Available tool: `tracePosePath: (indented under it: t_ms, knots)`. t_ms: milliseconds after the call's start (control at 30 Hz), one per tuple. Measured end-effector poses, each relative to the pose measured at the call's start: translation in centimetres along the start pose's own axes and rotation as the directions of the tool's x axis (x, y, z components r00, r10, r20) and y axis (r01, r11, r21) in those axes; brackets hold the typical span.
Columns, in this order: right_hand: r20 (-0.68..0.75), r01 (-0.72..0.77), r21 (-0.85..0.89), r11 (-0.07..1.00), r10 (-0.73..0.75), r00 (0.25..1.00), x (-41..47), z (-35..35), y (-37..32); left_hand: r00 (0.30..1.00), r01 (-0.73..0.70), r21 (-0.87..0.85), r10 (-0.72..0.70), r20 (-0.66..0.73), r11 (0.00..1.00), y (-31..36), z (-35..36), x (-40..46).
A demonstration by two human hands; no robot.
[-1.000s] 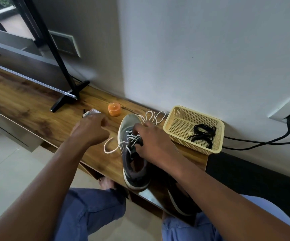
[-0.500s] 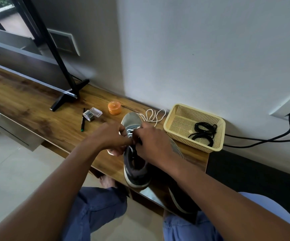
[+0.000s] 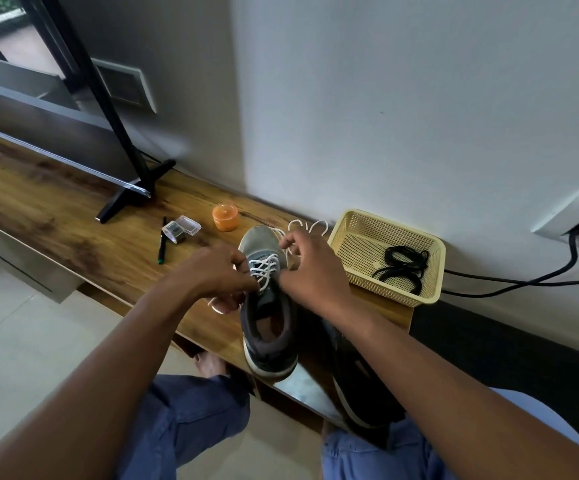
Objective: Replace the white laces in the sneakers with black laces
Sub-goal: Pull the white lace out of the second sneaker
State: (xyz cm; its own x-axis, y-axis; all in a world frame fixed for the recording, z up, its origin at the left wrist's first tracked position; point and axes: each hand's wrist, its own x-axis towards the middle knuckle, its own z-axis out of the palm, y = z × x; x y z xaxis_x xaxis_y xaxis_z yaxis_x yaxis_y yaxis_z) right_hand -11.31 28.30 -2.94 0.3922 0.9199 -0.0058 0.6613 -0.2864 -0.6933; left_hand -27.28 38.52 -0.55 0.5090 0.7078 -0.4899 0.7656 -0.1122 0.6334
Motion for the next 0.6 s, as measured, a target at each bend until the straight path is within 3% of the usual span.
tracePosePath:
  t_ms: [67, 133, 233, 400, 500, 600]
  knots:
    - [0.083, 0.201, -0.201, 0.959, -0.187, 0.979, -0.1, -0.2, -0.5, 1.0, -0.017, 0.011, 0.017, 0.001, 1.0, -0.1, -0.1, 0.0]
    - [0.141, 0.346, -0.393, 0.852, -0.316, 0.938, -0.5, 0.1, -1.0, 0.999, -0.047, 0.06, 0.047, -0.008, 0.997, -0.2, -0.2, 0.0]
    - [0.15, 0.4, -0.478, 0.782, -0.376, 0.914, -1.0, 1.3, -0.7, 0.998, -0.057, 0.08, 0.058, -0.01, 0.995, -0.3, -0.3, 0.0]
    - [0.014, 0.338, -0.416, 0.844, -0.366, 0.931, -0.8, 1.8, -0.2, 1.0, -0.024, 0.044, 0.023, 0.015, 0.999, 0.0, -0.1, 0.0]
    - [-0.101, 0.186, -0.207, 0.961, -0.21, 0.973, -0.5, 1.5, -0.1, 0.998, 0.039, -0.046, -0.037, 0.049, 0.998, 0.0, 0.1, 0.3]
    - [-0.204, 0.023, 0.051, 0.998, -0.012, 0.979, 0.1, 1.3, 0.6, 0.997, 0.058, -0.063, -0.056, 0.047, 0.996, -0.1, 0.1, 0.3]
